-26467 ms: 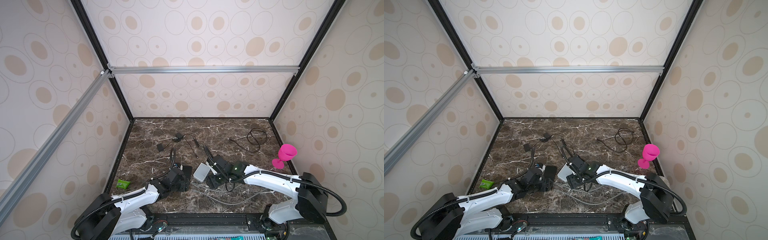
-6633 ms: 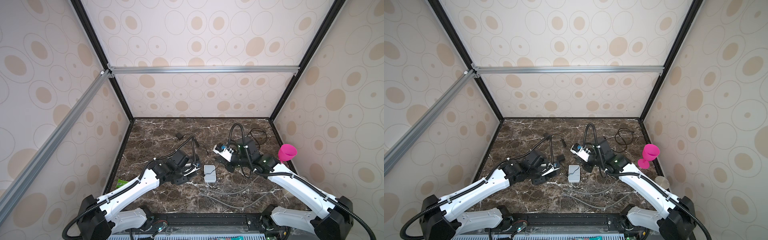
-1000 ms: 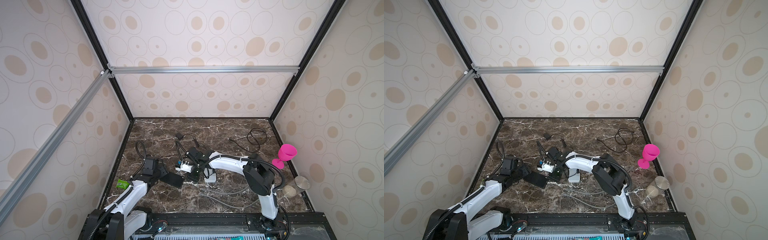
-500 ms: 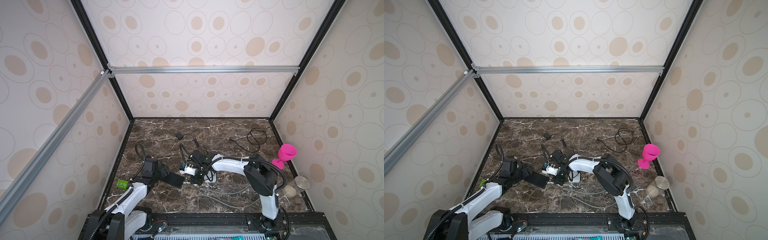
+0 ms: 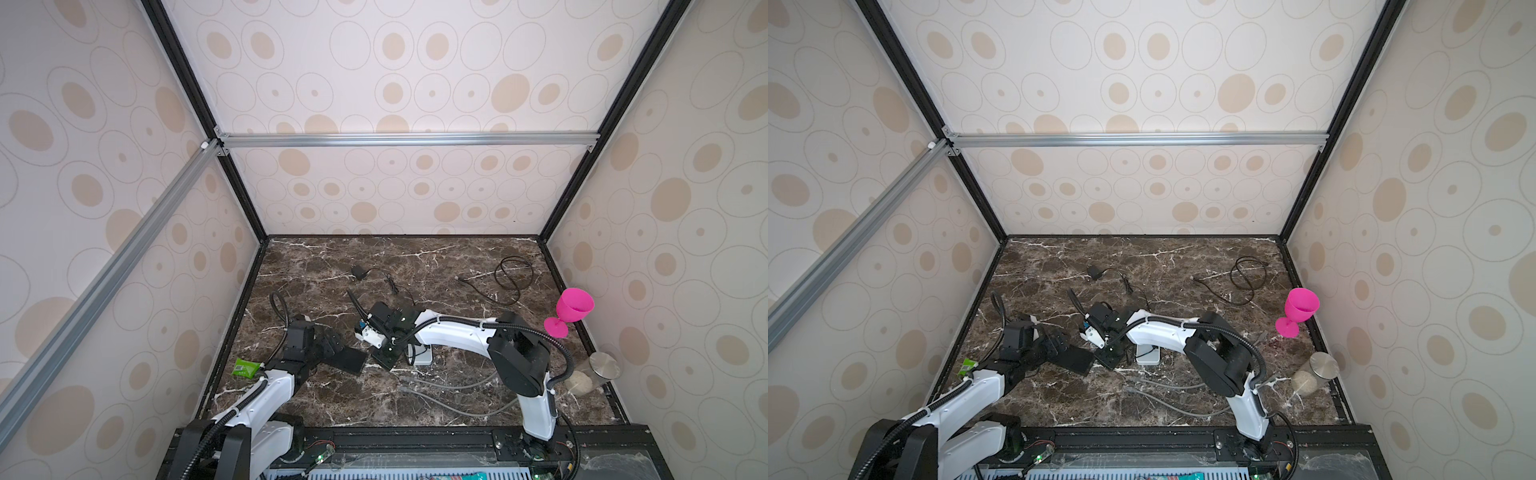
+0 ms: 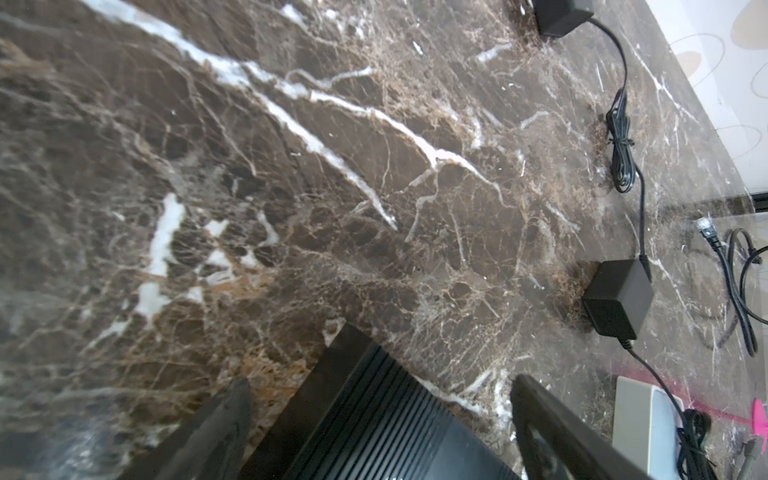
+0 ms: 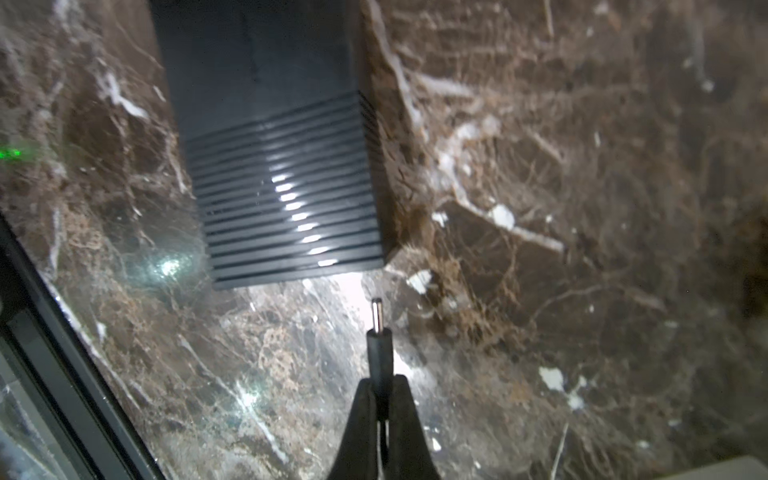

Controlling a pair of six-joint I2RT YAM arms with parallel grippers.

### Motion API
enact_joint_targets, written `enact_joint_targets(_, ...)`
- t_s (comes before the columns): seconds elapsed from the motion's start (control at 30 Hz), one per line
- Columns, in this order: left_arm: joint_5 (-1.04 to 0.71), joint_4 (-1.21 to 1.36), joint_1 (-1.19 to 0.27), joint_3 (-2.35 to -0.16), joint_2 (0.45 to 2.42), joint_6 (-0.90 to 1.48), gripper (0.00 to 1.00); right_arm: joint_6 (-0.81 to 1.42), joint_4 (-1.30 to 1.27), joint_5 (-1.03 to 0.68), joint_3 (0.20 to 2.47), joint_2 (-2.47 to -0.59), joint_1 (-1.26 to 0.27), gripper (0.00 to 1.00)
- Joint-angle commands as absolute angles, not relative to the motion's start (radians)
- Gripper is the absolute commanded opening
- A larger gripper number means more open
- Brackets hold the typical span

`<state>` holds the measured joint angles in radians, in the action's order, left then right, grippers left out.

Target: Insert the plug into the switch port

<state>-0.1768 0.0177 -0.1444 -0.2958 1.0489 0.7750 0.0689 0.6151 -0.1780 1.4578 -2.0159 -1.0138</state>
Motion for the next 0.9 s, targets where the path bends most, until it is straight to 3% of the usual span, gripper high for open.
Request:
enact_joint_targets(0.0, -0.187, 0.009, -0.133, -0.278, 1.034, 0.778, 0.97, 0.205, 0.651, -0.146, 1.409, -1.97, -1.032, 0.0)
enact_joint_targets(0.43, -0.24, 0.043, -0.124, -0.207, 0.885, 0.793, 0.97, 0.27, 0.573, -0.119, 1.41, -1.978, -1.098, 0.0)
enact_joint_targets(0.87, -0.347, 0.138, -0.103, -0.183, 0.987, 0.775, 0.96, 0.288, 0.598, -0.085, 1.465, -2.043, -1.097, 0.0)
